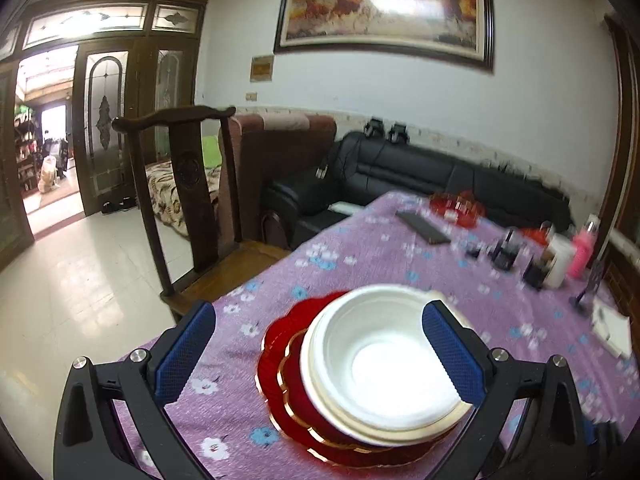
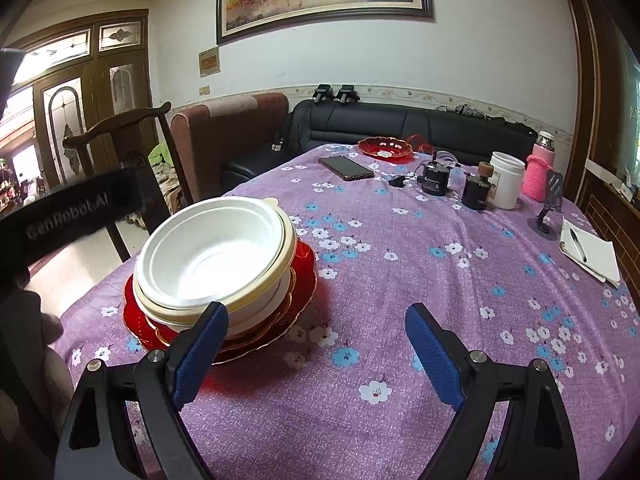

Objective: Organize plates and bowls

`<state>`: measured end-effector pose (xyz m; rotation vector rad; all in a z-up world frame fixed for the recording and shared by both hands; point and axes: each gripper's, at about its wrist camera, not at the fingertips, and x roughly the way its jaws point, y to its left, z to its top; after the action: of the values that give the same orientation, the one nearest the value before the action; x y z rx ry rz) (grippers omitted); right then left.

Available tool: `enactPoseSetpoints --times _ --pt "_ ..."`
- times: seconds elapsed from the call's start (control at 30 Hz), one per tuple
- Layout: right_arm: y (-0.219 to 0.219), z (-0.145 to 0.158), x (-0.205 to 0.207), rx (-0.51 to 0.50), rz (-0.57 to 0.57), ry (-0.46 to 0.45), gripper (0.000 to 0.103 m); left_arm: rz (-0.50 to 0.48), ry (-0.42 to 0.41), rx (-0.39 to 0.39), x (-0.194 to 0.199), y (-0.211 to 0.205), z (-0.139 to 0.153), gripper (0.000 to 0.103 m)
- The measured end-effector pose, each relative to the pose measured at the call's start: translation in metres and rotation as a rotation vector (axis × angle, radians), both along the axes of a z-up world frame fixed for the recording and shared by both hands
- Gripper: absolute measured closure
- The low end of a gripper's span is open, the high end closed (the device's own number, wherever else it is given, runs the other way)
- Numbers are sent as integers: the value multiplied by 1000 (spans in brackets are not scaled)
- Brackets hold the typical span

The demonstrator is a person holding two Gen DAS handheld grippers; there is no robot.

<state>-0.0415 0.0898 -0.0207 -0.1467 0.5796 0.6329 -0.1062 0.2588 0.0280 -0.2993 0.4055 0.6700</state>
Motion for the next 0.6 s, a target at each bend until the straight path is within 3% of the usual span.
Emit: enactPoseSetpoints --times 0.1,0.17,0.27,0.6 --pt "-2 3 0 5 15 -14 10 7 -51 -41 -6 1 6 0" --pt "-3 6 0 9 25 -19 10 3 -2 -46 2 2 9 0" --pt "-4 9 0 15 38 -25 10 -20 82 21 12 -5 11 0" --pt "1 16 -14 -2 96 -69 10 -22 86 10 10 -13 17 0"
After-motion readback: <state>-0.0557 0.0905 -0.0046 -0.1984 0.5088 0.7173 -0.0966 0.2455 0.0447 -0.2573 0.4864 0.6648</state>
